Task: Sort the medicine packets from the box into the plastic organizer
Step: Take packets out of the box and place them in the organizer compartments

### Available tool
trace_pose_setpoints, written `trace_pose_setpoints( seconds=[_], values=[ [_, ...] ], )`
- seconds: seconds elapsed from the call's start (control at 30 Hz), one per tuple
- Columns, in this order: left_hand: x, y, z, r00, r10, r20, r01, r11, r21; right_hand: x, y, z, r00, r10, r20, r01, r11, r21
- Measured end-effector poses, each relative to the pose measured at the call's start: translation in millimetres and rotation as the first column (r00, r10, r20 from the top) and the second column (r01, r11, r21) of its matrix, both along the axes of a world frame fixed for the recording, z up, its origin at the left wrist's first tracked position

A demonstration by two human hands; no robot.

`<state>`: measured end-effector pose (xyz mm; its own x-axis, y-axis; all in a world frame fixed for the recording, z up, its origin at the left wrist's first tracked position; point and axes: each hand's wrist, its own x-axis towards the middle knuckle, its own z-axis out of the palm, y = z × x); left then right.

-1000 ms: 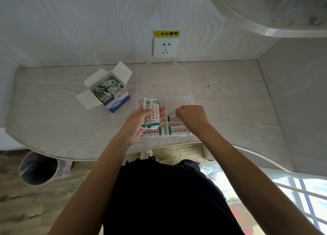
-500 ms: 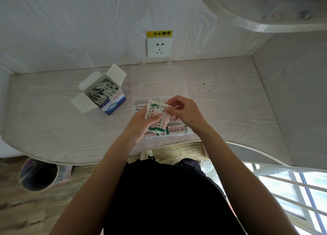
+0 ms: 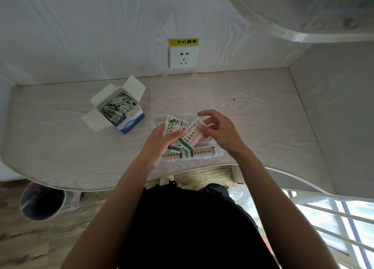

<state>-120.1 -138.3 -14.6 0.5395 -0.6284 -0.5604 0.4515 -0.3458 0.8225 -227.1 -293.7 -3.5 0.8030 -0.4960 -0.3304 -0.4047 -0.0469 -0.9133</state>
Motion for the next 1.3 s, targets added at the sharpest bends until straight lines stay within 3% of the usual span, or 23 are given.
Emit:
trace_pose_setpoints(
  seconds=[0.37, 0.5, 0.6, 0.7, 0.8, 0.97, 1.03, 1.2, 1.3],
  values=[
    [10, 11, -6, 0.997, 0.082, 0.005, -0.082, 0.995, -0.052, -19, -29, -24, 0.987, -0.094, -0.132, 0.056, 0.961, -0.270],
    [10, 12, -8, 0.995, 0.098, 0.008, -0.097, 0.994, -0.044, -18, -21, -32, 0.988, -0.134, -0.082, 0.093, 0.921, -0.379],
    [10, 13, -10, 0.995, 0.097, 0.003, -0.097, 0.994, -0.044, -17, -19, -31, 0.985, -0.166, -0.037, 0.140, 0.917, -0.373],
    [11, 13, -11, 0.995, 0.098, -0.013, -0.099, 0.994, -0.045, -16, -19, -32, 0.991, -0.027, -0.132, -0.029, 0.915, -0.403],
    [10, 14, -12, 0.996, 0.087, -0.009, -0.087, 0.995, -0.052, -12, -20, -32, 0.964, 0.119, -0.237, -0.229, 0.823, -0.519],
    [10, 13, -12, 0.997, 0.077, -0.023, -0.079, 0.995, -0.059, 2, -23, -31, 0.934, 0.161, -0.319, -0.319, 0.779, -0.540],
    [10, 12, -11, 0.997, 0.073, -0.023, -0.075, 0.995, -0.062, 5, -22, -31, 0.874, 0.199, -0.443, -0.455, 0.655, -0.604],
    [11, 13, -13, 0.999, 0.049, 0.016, -0.049, 0.999, -0.016, 14, -17, -28, 0.663, 0.211, -0.719, -0.748, 0.147, -0.647],
    [9, 12, -10, 0.999, 0.036, -0.005, -0.036, 0.999, -0.032, 17, -12, -25, 0.580, 0.192, -0.791, -0.808, 0.015, -0.589]
  ],
)
